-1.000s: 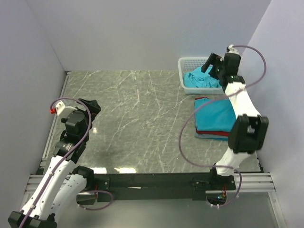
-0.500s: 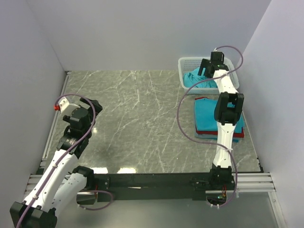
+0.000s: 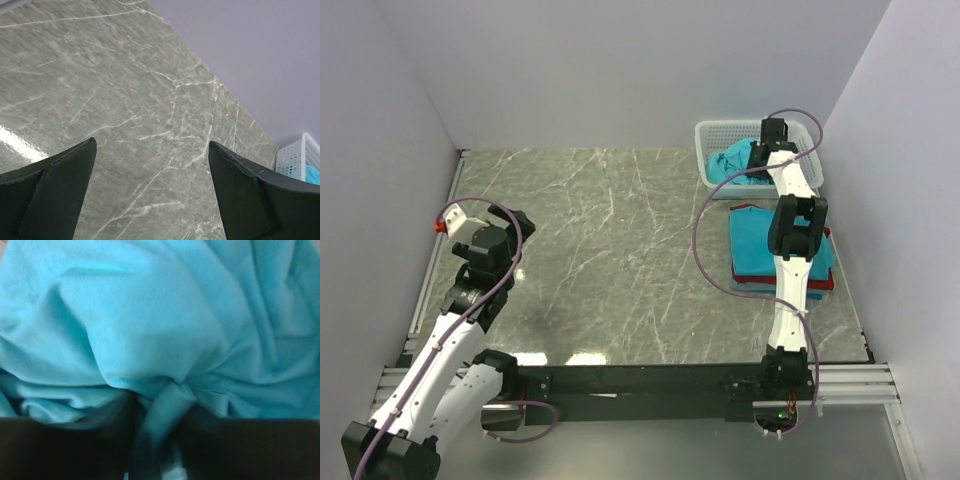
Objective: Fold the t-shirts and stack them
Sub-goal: Grab the tshirt from the pile
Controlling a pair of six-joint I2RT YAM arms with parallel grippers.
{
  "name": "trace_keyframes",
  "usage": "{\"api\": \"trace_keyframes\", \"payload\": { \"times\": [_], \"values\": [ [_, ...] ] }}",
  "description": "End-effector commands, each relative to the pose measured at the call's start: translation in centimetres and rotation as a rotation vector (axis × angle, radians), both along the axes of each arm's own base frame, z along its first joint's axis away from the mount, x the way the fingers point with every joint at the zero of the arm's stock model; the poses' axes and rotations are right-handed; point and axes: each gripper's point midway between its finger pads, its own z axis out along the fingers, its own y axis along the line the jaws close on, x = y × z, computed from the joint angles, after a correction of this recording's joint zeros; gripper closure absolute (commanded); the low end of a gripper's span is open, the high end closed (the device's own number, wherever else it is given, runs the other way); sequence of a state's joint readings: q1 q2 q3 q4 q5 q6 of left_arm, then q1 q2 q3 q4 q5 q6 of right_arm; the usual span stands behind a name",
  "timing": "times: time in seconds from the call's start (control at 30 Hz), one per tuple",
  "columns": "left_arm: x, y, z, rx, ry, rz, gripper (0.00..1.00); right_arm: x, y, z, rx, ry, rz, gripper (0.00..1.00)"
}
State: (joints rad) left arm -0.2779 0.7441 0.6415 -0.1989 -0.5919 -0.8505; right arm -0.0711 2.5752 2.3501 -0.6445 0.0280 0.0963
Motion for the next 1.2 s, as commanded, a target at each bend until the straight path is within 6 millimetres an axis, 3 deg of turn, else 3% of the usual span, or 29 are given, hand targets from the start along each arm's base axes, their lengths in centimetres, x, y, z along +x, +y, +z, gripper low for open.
{"api": "trace_keyframes", "payload": {
  "times": [0.0, 0.03, 0.13, 0.37, 0.5, 0.63, 0.9, 1.0, 1.07, 1.1, 1.17],
  "values": [
    [0.4, 0.4, 2.1, 0.003, -0.054, 0.018, 0.01, -1.4, -0.2, -0.5, -0.002, 0.044, -0.007, 0.75],
    [0.4, 0.3, 2.1, 0.003, -0.055, 0.015, 0.01, -1.2, -0.3, 0.0, -0.007, 0.027, -0.012, 0.85],
    [0.7, -0.1, 2.2, -0.003, -0.062, -0.008, 0.01, -0.2, -0.5, 3.4, -0.036, -0.056, -0.007, 0.97],
    [1.0, -0.8, 2.5, -0.011, -0.067, -0.038, 0.01, 1.5, -0.4, 15.3, -0.033, -0.335, -0.035, 1.00],
    [1.0, -1.0, 2.8, -0.014, -0.079, -0.053, 0.01, 0.3, 1.2, 22.2, -0.002, -0.486, -0.014, 1.00],
    [0.9, -1.0, 3.1, -0.016, -0.091, -0.056, 0.01, -0.9, 2.8, 27.4, -0.005, -0.600, -0.004, 1.00],
    [0.8, -1.0, 3.1, -0.012, -0.097, -0.062, 0.01, -3.2, 3.7, 39.1, 0.025, -0.853, -0.021, 1.00],
    [0.9, -1.1, 3.0, -0.012, -0.094, -0.066, 0.01, -4.5, 4.3, 42.6, 0.049, -0.929, 0.011, 1.00],
    [0.9, -1.2, 2.9, -0.013, -0.090, -0.069, 0.00, -5.2, 4.5, 44.0, 0.056, -0.953, 0.021, 1.00],
    [1.0, -1.3, 2.8, -0.013, -0.091, -0.072, 0.01, -6.0, 6.4, 45.0, 0.076, -0.967, 0.066, 1.00],
    [1.0, -1.4, 2.7, -0.013, -0.086, -0.077, 0.01, -6.9, 7.8, 45.5, 0.090, -0.962, 0.093, 1.00]
  ]
}}
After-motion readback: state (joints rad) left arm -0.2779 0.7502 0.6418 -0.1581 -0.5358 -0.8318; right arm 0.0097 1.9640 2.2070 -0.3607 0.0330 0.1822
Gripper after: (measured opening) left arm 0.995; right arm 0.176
